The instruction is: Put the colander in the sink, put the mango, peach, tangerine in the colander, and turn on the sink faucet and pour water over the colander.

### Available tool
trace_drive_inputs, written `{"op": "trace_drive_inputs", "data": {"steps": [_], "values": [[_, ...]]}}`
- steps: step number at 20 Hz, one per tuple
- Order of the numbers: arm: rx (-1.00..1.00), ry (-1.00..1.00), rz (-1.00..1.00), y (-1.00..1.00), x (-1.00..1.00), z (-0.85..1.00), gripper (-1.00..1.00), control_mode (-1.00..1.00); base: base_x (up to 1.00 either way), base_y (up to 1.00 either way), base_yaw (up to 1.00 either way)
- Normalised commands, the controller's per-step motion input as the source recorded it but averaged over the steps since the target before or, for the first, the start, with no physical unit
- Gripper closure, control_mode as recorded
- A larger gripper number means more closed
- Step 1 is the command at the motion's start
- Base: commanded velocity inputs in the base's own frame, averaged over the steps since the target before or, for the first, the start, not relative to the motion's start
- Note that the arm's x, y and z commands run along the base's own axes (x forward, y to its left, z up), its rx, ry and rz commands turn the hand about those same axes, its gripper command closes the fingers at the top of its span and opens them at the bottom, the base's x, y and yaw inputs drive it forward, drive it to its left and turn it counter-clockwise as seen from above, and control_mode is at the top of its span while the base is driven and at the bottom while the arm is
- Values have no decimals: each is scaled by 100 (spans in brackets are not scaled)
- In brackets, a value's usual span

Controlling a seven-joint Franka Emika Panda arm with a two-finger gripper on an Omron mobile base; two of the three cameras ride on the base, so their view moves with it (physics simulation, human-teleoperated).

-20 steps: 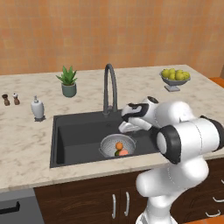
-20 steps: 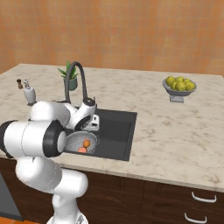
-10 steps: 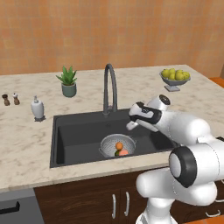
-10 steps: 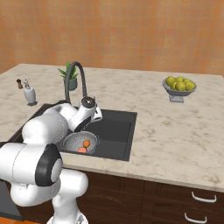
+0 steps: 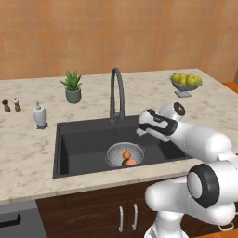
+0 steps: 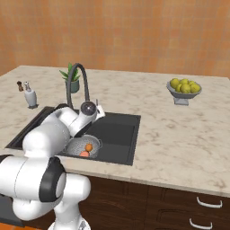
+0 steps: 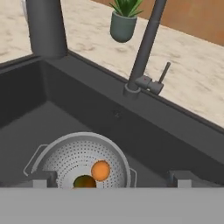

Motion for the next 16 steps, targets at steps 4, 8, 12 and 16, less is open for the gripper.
{"op": "trace_drive_inputs", "data": {"steps": [4,8,12,16], "values": [[-4,-14,0,-1,9,16,-100,-100,0,0,0],[-6,-21,0,0,4,13,-100,-100,0,0,0],[-6,-21,0,1,0,17,-100,-100,0,0,0],[-2,-18,0,-8,3,18,-100,-100,0,0,0]]}}
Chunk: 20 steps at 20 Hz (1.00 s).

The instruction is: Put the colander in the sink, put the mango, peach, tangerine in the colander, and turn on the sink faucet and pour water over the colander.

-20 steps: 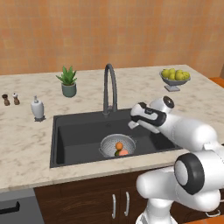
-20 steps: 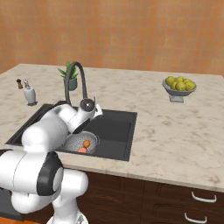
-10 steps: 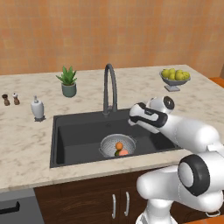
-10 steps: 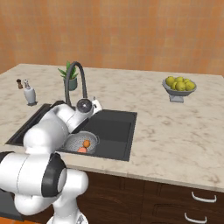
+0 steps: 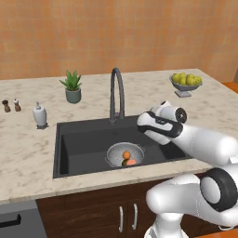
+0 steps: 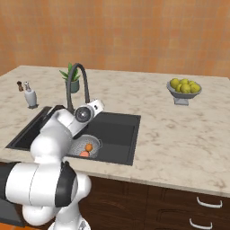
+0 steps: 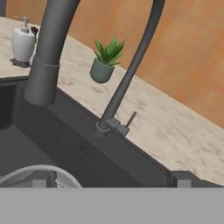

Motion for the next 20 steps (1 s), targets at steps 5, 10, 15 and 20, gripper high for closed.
{"op": "trace_drive_inputs", "data": {"steps": [5,10,15,20], "values": [[-1,-14,1,-26,15,6,-100,-100,0,0,0],[1,-1,3,-5,47,16,-100,-100,0,0,0],[13,5,17,10,43,4,-100,-100,0,0,0],[21,0,24,3,12,-8,-100,-100,0,0,0]]}}
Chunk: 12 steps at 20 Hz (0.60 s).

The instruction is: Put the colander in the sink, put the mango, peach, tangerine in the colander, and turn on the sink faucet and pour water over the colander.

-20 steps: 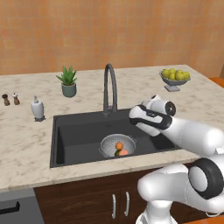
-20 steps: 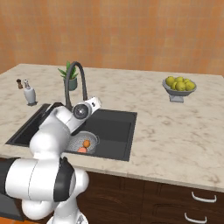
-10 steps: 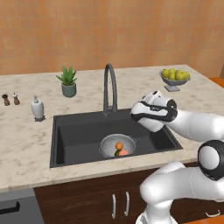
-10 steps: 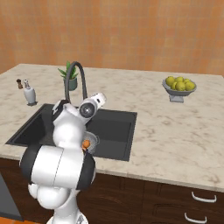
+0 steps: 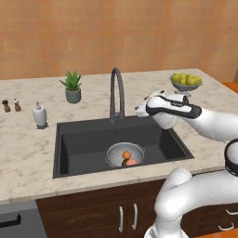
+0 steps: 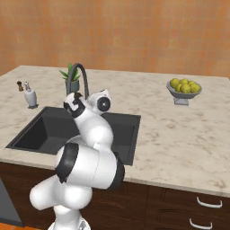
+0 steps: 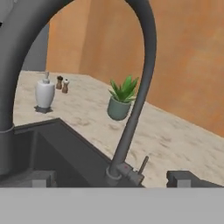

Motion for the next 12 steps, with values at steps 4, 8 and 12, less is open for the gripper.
{"op": "trace_drive_inputs", "data": {"steps": [4,8,12], "values": [[24,0,21,-7,17,-36,-100,-100,0,0,0],[22,-1,20,0,21,-23,-100,-100,0,0,0],[24,5,12,0,43,-15,-100,-100,0,0,0]]}}
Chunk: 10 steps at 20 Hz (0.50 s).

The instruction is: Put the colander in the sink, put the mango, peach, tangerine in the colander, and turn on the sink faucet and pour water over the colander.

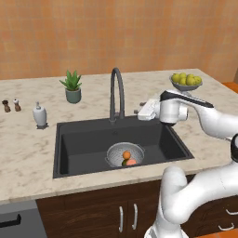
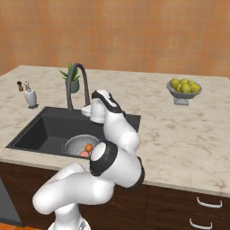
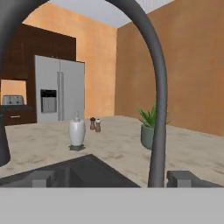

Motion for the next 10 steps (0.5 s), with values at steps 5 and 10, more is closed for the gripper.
{"op": "trace_drive_inputs", "data": {"steps": [5,10], "values": [[13,10,6,4,61,-15,-100,-100,0,0,0],[1,5,1,13,60,-3,-100,-100,0,0,0]]}}
